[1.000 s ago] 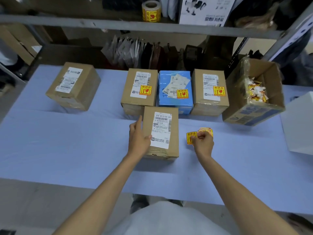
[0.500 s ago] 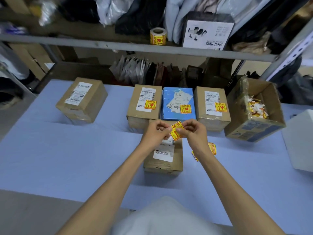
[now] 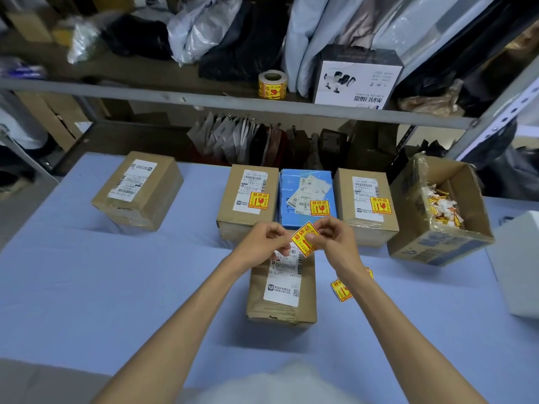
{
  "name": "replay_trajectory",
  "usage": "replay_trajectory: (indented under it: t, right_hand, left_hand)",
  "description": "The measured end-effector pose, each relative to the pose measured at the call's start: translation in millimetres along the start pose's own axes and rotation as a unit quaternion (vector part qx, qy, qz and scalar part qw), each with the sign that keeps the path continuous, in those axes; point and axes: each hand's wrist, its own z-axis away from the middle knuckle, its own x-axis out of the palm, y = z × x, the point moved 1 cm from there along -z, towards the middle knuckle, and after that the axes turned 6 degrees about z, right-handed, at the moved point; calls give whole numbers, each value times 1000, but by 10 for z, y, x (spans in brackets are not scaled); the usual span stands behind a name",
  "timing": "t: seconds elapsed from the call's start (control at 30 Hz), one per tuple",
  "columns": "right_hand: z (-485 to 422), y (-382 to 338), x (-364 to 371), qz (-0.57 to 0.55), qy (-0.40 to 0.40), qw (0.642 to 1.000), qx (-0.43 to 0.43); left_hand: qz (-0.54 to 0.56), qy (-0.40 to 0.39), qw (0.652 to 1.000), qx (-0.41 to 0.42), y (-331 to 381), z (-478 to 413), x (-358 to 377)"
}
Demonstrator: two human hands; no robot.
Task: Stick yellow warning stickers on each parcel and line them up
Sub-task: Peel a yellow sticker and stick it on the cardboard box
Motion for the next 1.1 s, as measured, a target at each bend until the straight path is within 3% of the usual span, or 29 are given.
replay_trajectory:
  t: [0.33,0.4,0.5,0.6,0.73,1.1]
  right_hand:
    - [-15,39,105,14,14,1000,0]
    - [19,59,110,133,73,985,-83]
    - [98,67,171,301,110,912,-257]
    - [168,104,278,345,91,885,-298]
    - [210,135,320,300,63,913,-268]
    - [205,113,306,247,44,948,-196]
  left_hand:
    - [14,18,1000,-14,-67,16,-61]
    - [26,25,999,-14,-66,19,-60]
    - [41,32,999,-10,-61,20,-52]
    - [42,34,999,-4,-61,4,-33]
    - [49,29,998,0,-52,-8,7]
    - [27,13,999,13,-57,-18,34]
